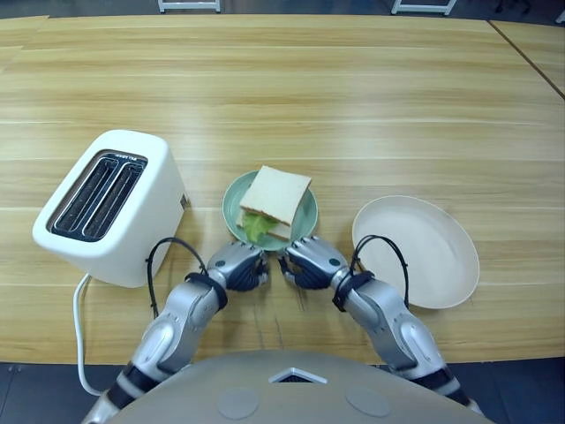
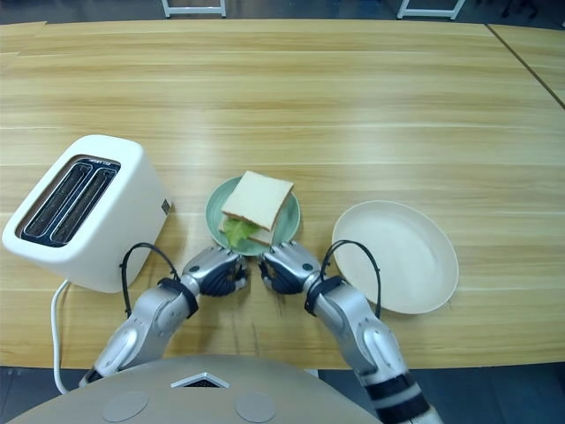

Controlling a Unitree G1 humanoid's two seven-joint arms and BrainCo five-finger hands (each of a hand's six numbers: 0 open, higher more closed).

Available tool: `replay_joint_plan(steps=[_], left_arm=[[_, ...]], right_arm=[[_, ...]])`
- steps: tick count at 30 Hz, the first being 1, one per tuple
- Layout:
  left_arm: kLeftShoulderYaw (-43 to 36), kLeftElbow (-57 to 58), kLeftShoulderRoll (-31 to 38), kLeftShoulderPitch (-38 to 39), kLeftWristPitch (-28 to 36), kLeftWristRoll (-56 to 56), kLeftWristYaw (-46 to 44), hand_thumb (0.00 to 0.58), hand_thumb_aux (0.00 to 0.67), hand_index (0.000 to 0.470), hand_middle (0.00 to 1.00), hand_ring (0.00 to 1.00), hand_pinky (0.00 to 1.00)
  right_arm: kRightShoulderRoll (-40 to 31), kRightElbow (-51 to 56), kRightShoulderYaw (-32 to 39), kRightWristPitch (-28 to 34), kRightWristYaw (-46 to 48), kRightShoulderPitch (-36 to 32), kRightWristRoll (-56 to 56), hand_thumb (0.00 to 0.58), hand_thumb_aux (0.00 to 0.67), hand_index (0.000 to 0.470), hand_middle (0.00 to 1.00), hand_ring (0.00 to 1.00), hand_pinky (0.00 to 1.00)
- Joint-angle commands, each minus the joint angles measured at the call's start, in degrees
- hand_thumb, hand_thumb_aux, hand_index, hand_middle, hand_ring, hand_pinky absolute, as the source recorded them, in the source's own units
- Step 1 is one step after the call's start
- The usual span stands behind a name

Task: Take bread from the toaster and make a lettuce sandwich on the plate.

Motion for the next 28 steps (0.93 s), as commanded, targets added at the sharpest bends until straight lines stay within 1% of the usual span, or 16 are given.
replay_joint_plan(steps=[1,4,7,8,9,10,11,12,13,14,16,18,21,23,26,28], left_arm=[[1.55,11.43,-2.39,-6.88,2.99,-1.06,3.77,0.58,0.67,0.47,1.0,1.0,1.0],[2.31,13.61,-2.3,-9.86,2.71,-3.21,4.98,0.58,0.67,0.47,1.0,1.0,1.0],[2.88,6.6,-0.14,-6.26,1.52,-7.0,2.65,0.58,0.665,0.466,1.0,1.0,1.0],[3.35,3.23,0.72,-4.06,0.83,-8.96,1.9,0.574,0.604,0.424,1.0,1.0,1.0],[4.05,-0.65,1.6,-1.42,0.03,-10.97,1.69,0.546,0.507,0.356,1.0,1.0,1.0],[4.86,-4.01,2.08,1.39,-0.58,-13.09,1.95,0.395,0.292,0.205,1.0,1.0,1.0],[5.74,-7.31,2.21,4.34,-1.69,-15.94,2.55,0.0,0.0,0.0,0.96,0.96,0.96],[6.58,-10.28,2.05,7.01,-2.6,-19.21,2.88,0.0,0.0,0.0,0.19,0.19,0.19],[7.58,-12.69,1.81,9.03,-4.1,-22.79,3.45,0.0,0.0,0.0,0.0,0.0,0.0],[8.7,-14.65,1.28,10.33,-5.64,-26.28,4.17,0.0,0.0,0.0,0.0,0.0,0.0],[11.62,-17.21,-1.29,10.58,-6.59,-33.98,4.99,0.0,0.0,0.0,0.0,0.0,0.0],[14.15,-17.66,-3.91,7.87,-6.34,-39.31,5.97,0.0,0.0,0.0,0.0,0.0,0.0],[16.26,-15.36,-7.29,2.08,-4.26,-44.35,6.81,0.0,0.0,0.0,0.0,0.0,0.0],[16.71,-13.08,-9.21,-0.41,-3.15,-44.7,8.77,0.0,0.0,0.0,0.0,0.0,0.0],[14.97,-14.06,-12.29,2.44,-1.75,-45.03,11.94,0.0,0.0,0.0,0.0,0.0,0.0],[12.94,-15.39,-12.36,6.18,-2.91,-45.31,12.61,0.0,0.0,0.0,0.0,0.0,0.0]], right_arm=[[1.91,11.06,1.79,3.86,-4.28,-7.17,-2.65,0.58,0.67,0.47,1.0,1.0,1.0],[1.82,13.52,2.39,5.3,-5.84,-9.82,-2.27,0.58,0.67,0.47,1.0,1.0,1.0],[0.51,9.62,1.4,6.06,-5.71,-7.97,-0.09,0.58,0.67,0.47,1.0,1.0,1.0],[0.29,7.58,0.16,6.23,-5.87,-6.58,1.64,0.58,0.67,0.47,1.0,1.0,1.0],[0.38,5.11,-1.57,6.38,-6.16,-4.79,4.2,0.58,0.67,0.47,1.0,1.0,1.0],[0.74,2.4,-3.46,6.58,-6.81,-2.91,6.92,0.559,0.541,0.38,1.0,1.0,1.0],[1.72,-0.75,-5.77,6.61,-7.64,-0.77,10.81,0.164,0.102,0.072,0.89,0.89,0.89],[2.95,-3.62,-7.98,6.24,-8.92,1.07,14.66,0.0,0.0,0.0,0.58,0.58,0.58],[4.17,-6.04,-9.76,5.51,-9.8,2.6,18.86,0.0,0.0,0.0,0.15,0.15,0.15],[5.43,-7.92,-11.22,4.48,-10.8,3.68,22.67,0.0,0.0,0.0,0.0,0.0,0.0],[7.74,-10.06,-13.46,2.76,-12.86,4.47,28.86,0.0,0.0,0.0,0.0,0.0,0.0],[9.92,-10.16,-15.15,1.18,-14.57,3.61,33.82,0.0,0.0,0.0,0.0,0.0,0.0],[12.06,-9.64,-15.97,0.38,-15.36,1.99,38.59,0.0,0.0,0.0,0.0,0.0,0.0],[13.41,-9.53,-15.3,0.83,-15.27,1.15,40.49,0.0,0.0,0.0,0.0,0.0,0.0],[15.25,-9.06,-14.15,0.37,-15.39,1.88,42.94,0.0,0.0,0.0,0.0,0.0,0.0],[16.55,-9.45,-14.11,0.35,-16.09,3.68,44.28,0.0,0.0,0.0,0.0,0.0,0.0]])
